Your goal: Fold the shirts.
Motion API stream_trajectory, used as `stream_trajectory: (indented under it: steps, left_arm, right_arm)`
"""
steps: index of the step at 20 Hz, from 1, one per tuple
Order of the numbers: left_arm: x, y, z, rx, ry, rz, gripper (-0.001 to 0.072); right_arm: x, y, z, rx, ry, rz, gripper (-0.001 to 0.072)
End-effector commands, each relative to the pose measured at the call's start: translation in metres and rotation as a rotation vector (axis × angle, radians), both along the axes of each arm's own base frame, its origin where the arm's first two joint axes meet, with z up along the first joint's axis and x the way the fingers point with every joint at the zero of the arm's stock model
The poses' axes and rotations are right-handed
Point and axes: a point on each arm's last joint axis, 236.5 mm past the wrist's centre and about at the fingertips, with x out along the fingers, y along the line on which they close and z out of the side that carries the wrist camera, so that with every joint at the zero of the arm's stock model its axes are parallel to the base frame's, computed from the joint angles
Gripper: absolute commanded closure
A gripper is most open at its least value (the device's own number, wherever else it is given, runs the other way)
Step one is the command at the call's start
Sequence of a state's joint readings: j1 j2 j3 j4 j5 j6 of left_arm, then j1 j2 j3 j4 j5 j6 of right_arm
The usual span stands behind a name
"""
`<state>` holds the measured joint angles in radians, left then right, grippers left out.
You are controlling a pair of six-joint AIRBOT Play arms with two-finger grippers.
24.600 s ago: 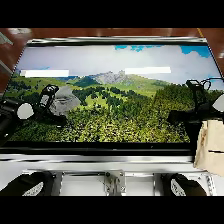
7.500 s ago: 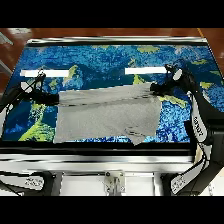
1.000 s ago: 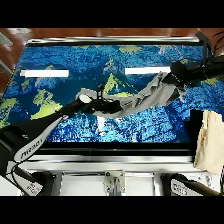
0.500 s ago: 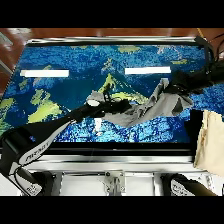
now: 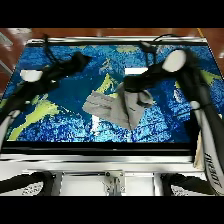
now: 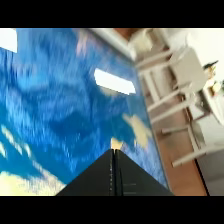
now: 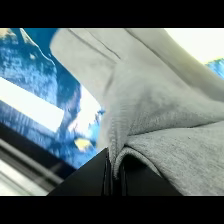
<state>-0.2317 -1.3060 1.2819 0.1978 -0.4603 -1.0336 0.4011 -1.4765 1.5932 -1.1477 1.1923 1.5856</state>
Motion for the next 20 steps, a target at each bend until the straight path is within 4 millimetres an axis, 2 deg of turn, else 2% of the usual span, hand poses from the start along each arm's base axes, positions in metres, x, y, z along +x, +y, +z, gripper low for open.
stream_trajectory:
  steps: [1, 2, 3, 4, 5, 7, 9, 10, 11, 12, 13, 15, 16, 17, 18, 20]
  left_arm:
    - [-0.059, 0.045, 0.096, 0.041, -0.202, -0.011, 0.0667]
    - [-0.083, 0.040, 0.111, 0.067, -0.241, -0.059, 0.0667]
    - [-0.105, 0.033, 0.119, 0.105, -0.270, -0.108, 0.0667]
    - [-0.127, 0.025, 0.122, 0.140, -0.289, -0.169, 0.0667]
    - [-0.144, 0.019, 0.124, 0.161, -0.295, -0.216, 0.0667]
    - [-0.166, 0.012, 0.123, 0.185, -0.289, -0.271, 0.0667]
    - [-0.170, 0.012, 0.122, 0.212, -0.296, -0.274, 0.0667]
    - [-0.170, 0.012, 0.121, 0.215, -0.296, -0.273, 0.0667]
    - [-0.168, 0.013, 0.120, 0.222, -0.294, -0.269, 0.0667]
    - [-0.167, 0.013, 0.119, 0.222, -0.291, -0.268, 0.0667]
    - [-0.165, 0.014, 0.117, 0.225, -0.288, -0.267, 0.0667]
    - [-0.163, 0.015, 0.113, 0.252, -0.285, -0.261, 0.0667]
    - [-0.162, 0.017, 0.109, 0.271, -0.283, -0.256, 0.0667]
    - [-0.161, 0.018, 0.108, 0.281, -0.282, -0.254, 0.0667]
    - [-0.161, 0.018, 0.107, 0.284, -0.282, -0.253, 0.0667]
    - [-0.160, 0.018, 0.106, 0.288, -0.281, -0.252, 0.0667]
  right_arm:
    - [0.032, 0.091, -0.051, 0.122, -0.067, -0.019, 0.0646]
    - [0.038, 0.111, -0.064, 0.187, -0.047, -0.056, 0.0586]
    - [0.045, 0.130, -0.072, 0.275, -0.013, -0.108, 0.0287]
    - [0.050, 0.143, -0.076, 0.360, 0.032, -0.163, 0.0025]
    - [0.051, 0.148, -0.076, 0.403, 0.061, -0.181, 0.0026]
    - [0.050, 0.137, -0.071, 0.387, 0.071, -0.157, 0.0026]
    - [0.037, 0.112, -0.062, 0.338, 0.108, -0.091, 0.0026]
    - [0.029, 0.090, -0.059, 0.278, 0.124, -0.051, 0.0026]
    - [0.021, 0.063, -0.061, 0.192, 0.140, -0.020, 0.0026]
    - [0.011, 0.026, -0.065, 0.072, 0.165, 0.008, 0.0026]
    - [0.001, -0.017, -0.073, -0.066, 0.204, 0.016, 0.0026]
    - [-0.022, -0.124, -0.090, -0.384, 0.340, -0.047, 0.0027]
    - [-0.033, -0.161, -0.094, -0.462, 0.420, -0.090, 0.0027]
    - [-0.042, -0.176, -0.101, -0.440, 0.489, -0.124, 0.0026]
    - [-0.046, -0.171, -0.110, -0.346, 0.542, -0.161, 0.0026]
    - [-0.039, -0.142, -0.132, -0.127, 0.571, -0.230, 0.0026]
